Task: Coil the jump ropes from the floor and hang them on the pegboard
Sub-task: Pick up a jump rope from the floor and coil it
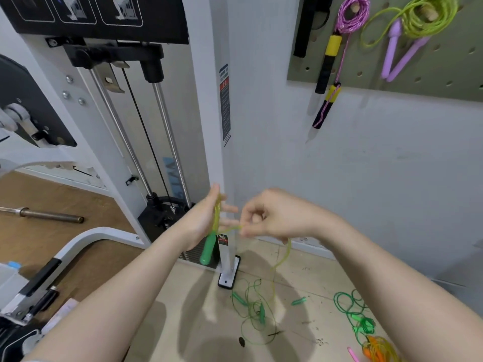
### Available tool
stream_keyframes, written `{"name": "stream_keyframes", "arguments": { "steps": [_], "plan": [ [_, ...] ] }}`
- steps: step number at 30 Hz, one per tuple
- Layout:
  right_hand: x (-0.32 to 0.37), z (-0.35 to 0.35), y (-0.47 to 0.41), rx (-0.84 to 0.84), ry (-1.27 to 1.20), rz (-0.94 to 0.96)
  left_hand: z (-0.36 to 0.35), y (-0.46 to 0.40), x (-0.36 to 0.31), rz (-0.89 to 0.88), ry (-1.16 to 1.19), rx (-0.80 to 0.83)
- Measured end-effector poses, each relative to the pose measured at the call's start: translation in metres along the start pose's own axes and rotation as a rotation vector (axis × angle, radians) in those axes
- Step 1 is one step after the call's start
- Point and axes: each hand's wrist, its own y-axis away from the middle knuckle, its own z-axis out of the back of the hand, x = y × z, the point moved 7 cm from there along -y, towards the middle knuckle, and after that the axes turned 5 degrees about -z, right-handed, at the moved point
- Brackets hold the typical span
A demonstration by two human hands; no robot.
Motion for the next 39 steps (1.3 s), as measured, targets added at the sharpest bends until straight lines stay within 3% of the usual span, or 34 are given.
{"name": "stream_keyframes", "arguments": {
  "steps": [3, 5, 7, 9, 12, 14, 17, 19, 22, 24, 26, 28, 30, 33, 36, 39],
  "plan": [
    [-0.004, 0.04, -0.002, -0.302, -0.031, 0.058, -0.034, 0.021, -0.002, -0.013, -0.127, 0.244],
    [-0.022, 0.055, -0.004, -0.435, -0.168, 0.045, -0.055, 0.037, -0.015, -0.08, -0.003, 0.396],
    [-0.042, 0.053, -0.009, -0.446, -0.33, -0.014, -0.065, 0.047, -0.035, -0.152, 0.198, 0.494],
    [-0.055, 0.031, -0.014, -0.374, -0.251, -0.087, -0.061, 0.047, -0.052, -0.216, 0.356, 0.498],
    [-0.047, -0.02, -0.016, -0.135, 0.071, -0.101, -0.041, 0.035, -0.064, -0.274, 0.512, 0.344],
    [-0.037, -0.047, -0.013, 0.027, 0.028, -0.118, -0.024, 0.022, -0.06, -0.274, 0.559, 0.186],
    [-0.024, -0.048, -0.006, 0.157, -0.021, -0.161, 0.003, 0.002, -0.039, -0.239, 0.299, -0.078],
    [-0.013, -0.033, 0.001, 0.179, 0.048, -0.117, 0.017, -0.006, -0.017, -0.159, 0.075, -0.157],
    [-0.002, 0.005, -0.001, -0.055, 0.019, 0.035, 0.002, 0.002, 0.002, -0.006, -0.145, 0.11],
    [-0.016, 0.027, -0.007, -0.262, -0.18, 0.071, -0.025, 0.019, -0.001, 0.055, -0.187, 0.344],
    [-0.042, 0.033, -0.014, -0.359, -0.462, 0.036, -0.049, 0.033, -0.015, 0.052, -0.151, 0.512],
    [-0.064, 0.023, -0.021, -0.355, -0.549, -0.038, -0.064, 0.043, -0.037, -0.04, 0.021, 0.602],
    [-0.076, 0.002, -0.025, -0.274, -0.506, -0.088, -0.061, 0.038, -0.056, -0.142, 0.185, 0.526],
    [-0.077, -0.033, -0.021, -0.067, -0.372, -0.143, -0.033, 0.015, -0.061, -0.224, 0.284, 0.248],
    [-0.06, -0.042, -0.008, 0.135, -0.223, -0.179, 0.0, -0.009, -0.045, -0.185, 0.215, -0.046],
    [-0.034, -0.025, 0.001, 0.17, -0.115, -0.15, 0.009, -0.015, -0.02, -0.053, 0.107, -0.113]
  ]
}}
